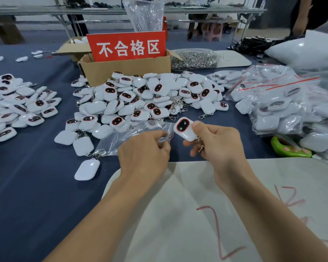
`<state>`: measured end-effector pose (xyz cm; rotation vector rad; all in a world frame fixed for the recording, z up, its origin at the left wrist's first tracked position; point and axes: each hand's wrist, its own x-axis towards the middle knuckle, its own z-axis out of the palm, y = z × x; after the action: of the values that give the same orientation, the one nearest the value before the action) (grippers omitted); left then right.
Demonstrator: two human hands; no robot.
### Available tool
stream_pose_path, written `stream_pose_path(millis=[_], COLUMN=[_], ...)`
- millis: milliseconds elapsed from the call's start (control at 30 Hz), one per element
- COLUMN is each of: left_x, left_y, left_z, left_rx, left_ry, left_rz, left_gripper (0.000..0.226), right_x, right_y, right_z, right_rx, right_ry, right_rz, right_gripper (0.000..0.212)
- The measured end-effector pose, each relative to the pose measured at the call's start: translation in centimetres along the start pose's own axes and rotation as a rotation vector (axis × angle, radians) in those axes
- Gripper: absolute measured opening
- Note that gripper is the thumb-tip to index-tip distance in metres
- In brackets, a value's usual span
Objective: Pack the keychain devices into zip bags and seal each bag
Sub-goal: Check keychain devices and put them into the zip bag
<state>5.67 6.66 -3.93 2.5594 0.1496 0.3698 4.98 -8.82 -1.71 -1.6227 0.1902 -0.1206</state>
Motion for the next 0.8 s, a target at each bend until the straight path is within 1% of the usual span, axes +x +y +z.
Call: stream_pose_path(millis=[100, 233, 333, 467, 567, 633, 667, 700, 800], left_x=[0.1, 0.1, -0.1, 0.0, -0.4, -0.6, -0.6, -0.5, -0.5], left_y=[0.1, 0.1, 0.2, 0.2, 0.5, 0.6, 0.6, 0.7, 1.0], left_z=[0.1, 0.3, 0.2, 0.5, -0.2, -0.4, -0.4, -0.4, -0.5], left_rx=[-0.058, -0.299, -0.4, -0.441, -0.456, -0.447, -0.471, -0.517, -0.685], left_ry=[0.001, 0.033, 0.003, 0.05, 0.05, 0.025, -0.002, -0.036, -0.099], left_rz=[0.016, 0.007, 0.091, 0.122, 0.294, 0.425, 0.454, 0.458, 0.424], left_gripper=[0.02, 0.032, 0.043, 0.042, 0.044, 0.043, 0.042, 0.042, 0.044], right_x=[0.1, 0.2, 0.4, 0.6, 0.5, 0.3, 0.3, 0.3, 0.6], right_y=[0.4, 0.7, 0.6, 0.5, 0.3, 0.1, 0.0, -0.1, -0.5], right_z=[0.4, 0.6, 0.7, 0.5, 0.6, 0.9, 1.0, 1.0, 0.6], right_rx=[-0.097, -0.21, -0.205, -0.201, -0.195, -0.143, -0.097, -0.061, -0.024], right_ry=[0.067, 0.075, 0.01, -0.076, -0.165, -0.209, -0.219, -0.227, -0.28], right_rz=[0.025, 0.024, 0.039, 0.114, 0.092, 0.072, 0.088, 0.112, 0.152], right_gripper=[0.028, 0.029, 0.024, 0.027, 0.032, 0.039, 0.042, 0.042, 0.032])
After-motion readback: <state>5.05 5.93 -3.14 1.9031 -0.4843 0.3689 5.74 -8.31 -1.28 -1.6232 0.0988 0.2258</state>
